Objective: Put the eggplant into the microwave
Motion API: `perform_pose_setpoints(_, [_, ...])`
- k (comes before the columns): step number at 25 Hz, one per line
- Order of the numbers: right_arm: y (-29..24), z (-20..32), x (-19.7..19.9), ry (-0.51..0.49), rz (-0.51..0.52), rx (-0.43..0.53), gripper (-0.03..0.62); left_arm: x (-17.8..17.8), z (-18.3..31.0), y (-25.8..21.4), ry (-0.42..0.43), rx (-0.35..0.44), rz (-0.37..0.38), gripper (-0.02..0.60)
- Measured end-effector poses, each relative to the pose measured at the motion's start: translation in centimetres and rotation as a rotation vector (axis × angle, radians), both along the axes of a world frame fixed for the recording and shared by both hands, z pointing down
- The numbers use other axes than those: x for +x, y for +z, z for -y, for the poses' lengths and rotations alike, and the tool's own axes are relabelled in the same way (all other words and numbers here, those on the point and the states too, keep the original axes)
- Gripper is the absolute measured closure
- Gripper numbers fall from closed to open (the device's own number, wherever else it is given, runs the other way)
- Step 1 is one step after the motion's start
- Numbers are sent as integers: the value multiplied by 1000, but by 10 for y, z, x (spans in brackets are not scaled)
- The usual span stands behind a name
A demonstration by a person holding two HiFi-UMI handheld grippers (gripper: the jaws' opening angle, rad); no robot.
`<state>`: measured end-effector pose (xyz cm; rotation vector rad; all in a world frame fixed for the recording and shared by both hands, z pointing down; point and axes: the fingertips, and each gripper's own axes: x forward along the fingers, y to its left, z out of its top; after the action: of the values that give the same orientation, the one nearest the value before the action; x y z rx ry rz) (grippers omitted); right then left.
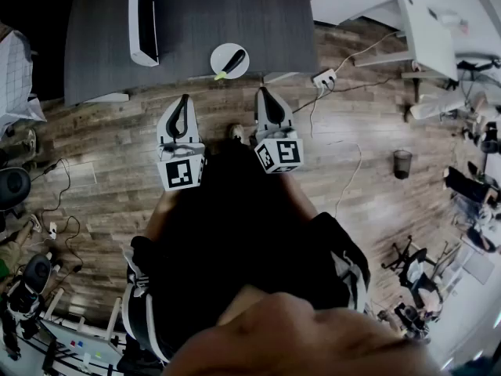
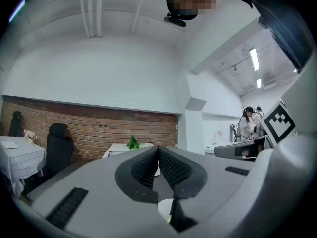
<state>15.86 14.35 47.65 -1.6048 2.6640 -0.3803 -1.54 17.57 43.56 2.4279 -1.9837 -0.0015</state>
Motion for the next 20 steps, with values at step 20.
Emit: perform_pose_setpoints(20, [24,17,6,9,174,-102,560,8,2,-17,19,42,-26,545])
